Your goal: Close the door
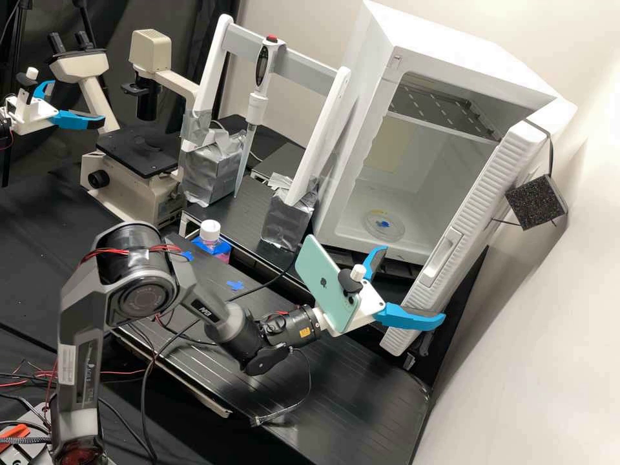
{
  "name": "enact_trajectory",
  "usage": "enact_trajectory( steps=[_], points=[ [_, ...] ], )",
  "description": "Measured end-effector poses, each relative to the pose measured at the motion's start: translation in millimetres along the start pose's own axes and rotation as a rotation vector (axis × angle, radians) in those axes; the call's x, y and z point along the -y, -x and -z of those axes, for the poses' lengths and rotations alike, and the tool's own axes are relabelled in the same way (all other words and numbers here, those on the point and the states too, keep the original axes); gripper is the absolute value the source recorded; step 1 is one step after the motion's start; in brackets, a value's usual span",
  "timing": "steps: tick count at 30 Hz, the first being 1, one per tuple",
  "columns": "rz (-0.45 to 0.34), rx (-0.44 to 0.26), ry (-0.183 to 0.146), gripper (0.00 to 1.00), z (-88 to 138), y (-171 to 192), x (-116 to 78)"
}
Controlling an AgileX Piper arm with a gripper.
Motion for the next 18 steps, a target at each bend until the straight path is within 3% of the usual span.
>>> enact_trajectory(
  steps=[15, 18],
  points=[
    [0.099, -0.083, -0.188, 1.0, 26.9, 20.7, 6.7],
    [0.133, -0.111, -0.211, 1.0, 35.2, 26.1, 9.6]
  ],
)
